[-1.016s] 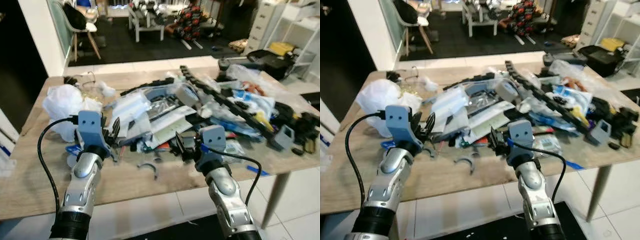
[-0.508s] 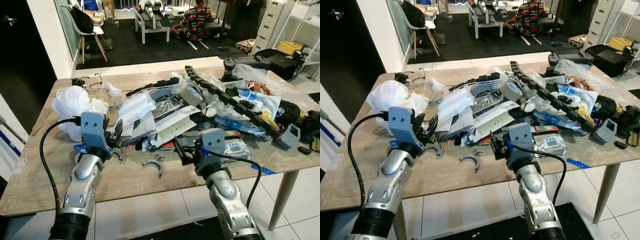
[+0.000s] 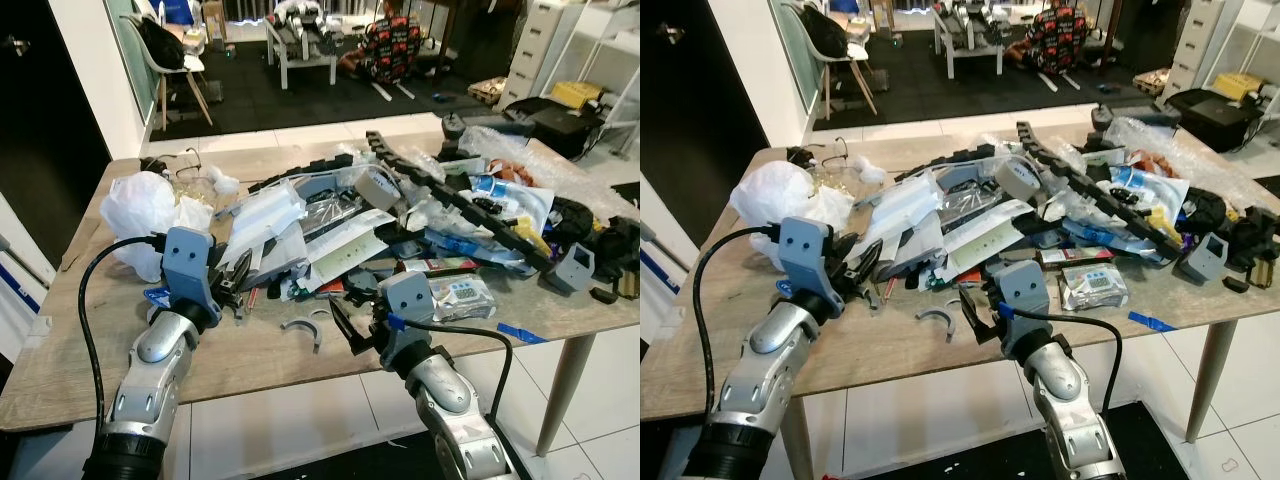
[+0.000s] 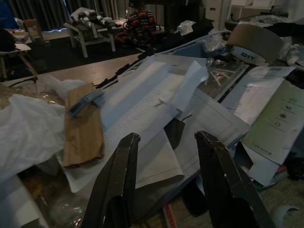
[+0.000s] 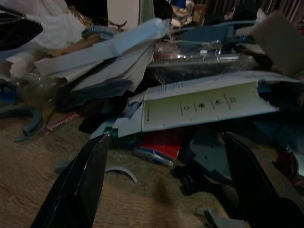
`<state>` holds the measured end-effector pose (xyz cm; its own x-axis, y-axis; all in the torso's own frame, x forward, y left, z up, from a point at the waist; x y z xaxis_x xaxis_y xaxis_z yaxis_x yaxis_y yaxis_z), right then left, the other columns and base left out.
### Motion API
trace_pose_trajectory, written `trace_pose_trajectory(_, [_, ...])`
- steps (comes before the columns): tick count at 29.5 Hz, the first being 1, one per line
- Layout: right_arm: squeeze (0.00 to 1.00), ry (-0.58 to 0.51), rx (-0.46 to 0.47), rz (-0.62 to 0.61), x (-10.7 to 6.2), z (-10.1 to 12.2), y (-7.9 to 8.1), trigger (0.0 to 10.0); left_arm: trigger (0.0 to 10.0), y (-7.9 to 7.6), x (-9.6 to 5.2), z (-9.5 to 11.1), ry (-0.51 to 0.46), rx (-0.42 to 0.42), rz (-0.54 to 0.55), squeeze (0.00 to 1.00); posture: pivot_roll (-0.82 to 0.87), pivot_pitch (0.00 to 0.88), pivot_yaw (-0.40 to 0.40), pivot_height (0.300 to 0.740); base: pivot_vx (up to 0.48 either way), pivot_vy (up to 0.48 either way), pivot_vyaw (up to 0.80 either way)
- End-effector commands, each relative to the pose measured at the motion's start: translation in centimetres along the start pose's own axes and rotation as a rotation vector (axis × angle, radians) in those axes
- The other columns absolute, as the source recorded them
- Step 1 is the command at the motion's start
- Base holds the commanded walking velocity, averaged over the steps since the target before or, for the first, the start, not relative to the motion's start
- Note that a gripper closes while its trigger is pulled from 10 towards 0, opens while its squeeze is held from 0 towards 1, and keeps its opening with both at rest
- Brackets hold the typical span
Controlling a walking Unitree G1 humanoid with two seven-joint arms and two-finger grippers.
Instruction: Picking trash to rubbish bin
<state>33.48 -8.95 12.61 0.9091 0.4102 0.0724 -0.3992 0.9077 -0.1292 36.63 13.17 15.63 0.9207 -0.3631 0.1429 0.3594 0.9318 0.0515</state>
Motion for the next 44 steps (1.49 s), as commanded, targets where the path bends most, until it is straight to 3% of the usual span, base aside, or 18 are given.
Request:
trace_pose_trajectory(1, [0.00, 0.009, 0.005, 0.017, 0.0, 0.0, 0.3, 10.0, 10.0, -0.6, -0.2, -0.7, 0.023, -0.006, -0.012, 0.00, -0.06, 0.089, 0.054, 0.740, 0.000, -0.480, 0.00])
trace_pose_trajectory(12, [0.00, 0.033, 0.011, 0.095, -0.3, 0.1, 1.5, 10.0, 10.0, -0.3, -0.2, -0.4, 0.021, -0.016, 0.012, 0.00, -0.06, 0.100, 0.047, 0.740, 0.000, -0.044, 0.00])
trace_pose_trajectory(13, [1.00, 0.024, 0.025, 0.111, -0.3, 0.3, 1.7, 10.0, 10.0, -0.1, -0.2, -0.4, 0.020, -0.014, 0.015, 0.00, -0.06, 0.101, 0.047, 0.740, 0.000, 0.000, 0.00])
trace_pose_trajectory(21, [1.00, 0.013, 0.007, 0.211, -0.3, 0.6, 3.1, 10.0, 10.0, 0.4, -0.6, -0.1, 0.014, 0.014, -0.010, 0.00, -0.06, 0.103, 0.046, 0.740, 0.000, 0.000, 0.00])
trace_pose_trajectory(24, [1.00, 0.036, -0.027, 0.282, -0.2, 0.2, 4.1, 10.0, 10.0, 0.6, -1.3, -0.5, 0.042, 0.073, -0.072, 0.00, -0.06, 0.106, 0.042, 0.740, 0.000, 0.000, 0.00])
trace_pose_trajectory(31, [1.00, 0.099, -0.069, 0.334, 0.7, -1.6, 4.2, 10.0, 10.0, 2.4, -2.1, -0.4, 0.061, 0.116, -0.060, 0.00, -0.04, 0.115, 0.035, 0.740, 0.000, 0.000, 0.00])
trace_pose_trajectory(35, [0.96, 0.105, -0.079, 0.328, 2.1, -2.0, 3.6, 10.0, 10.0, 2.2, -2.6, -0.5, 0.077, 0.132, -0.108, 0.00, -0.03, 0.123, 0.033, 0.740, 0.000, 0.000, 0.00])
trace_pose_trajectory(36, [0.45, 0.103, -0.080, 0.326, 2.4, -1.9, 3.4, 10.0, 10.0, 2.2, -2.7, -0.6, 0.082, 0.136, -0.123, 0.00, -0.03, 0.125, 0.032, 0.740, 0.000, 0.000, 0.00])
trace_pose_trajectory(38, [0.00, 0.095, -0.081, 0.341, 3.2, -1.7, 3.3, 10.0, 10.0, 2.8, -3.4, -1.0, 0.098, 0.147, -0.127, 0.00, -0.02, 0.136, 0.028, 0.740, 0.000, 0.000, 0.00])
trace_pose_trajectory(44, [0.00, 0.075, -0.069, 0.391, 3.7, -1.0, 3.8, 10.0, 10.0, 3.4, -4.7, -1.5, 0.125, 0.129, -0.161, 0.00, -0.01, 0.149, 0.019, 0.740, 0.000, 0.000, 0.00])
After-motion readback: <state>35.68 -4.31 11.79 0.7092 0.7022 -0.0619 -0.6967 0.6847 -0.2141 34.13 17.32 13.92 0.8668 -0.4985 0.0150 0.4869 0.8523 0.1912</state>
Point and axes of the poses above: a point about 5 cm out from each wrist's last joint towards the gripper, its own x axis pointing out of the wrist towards the gripper, its own z axis along the axis of the wrist's last joint, y = z × x, the point moved 6 cm from there along x, pointing out of the wrist towards the gripper
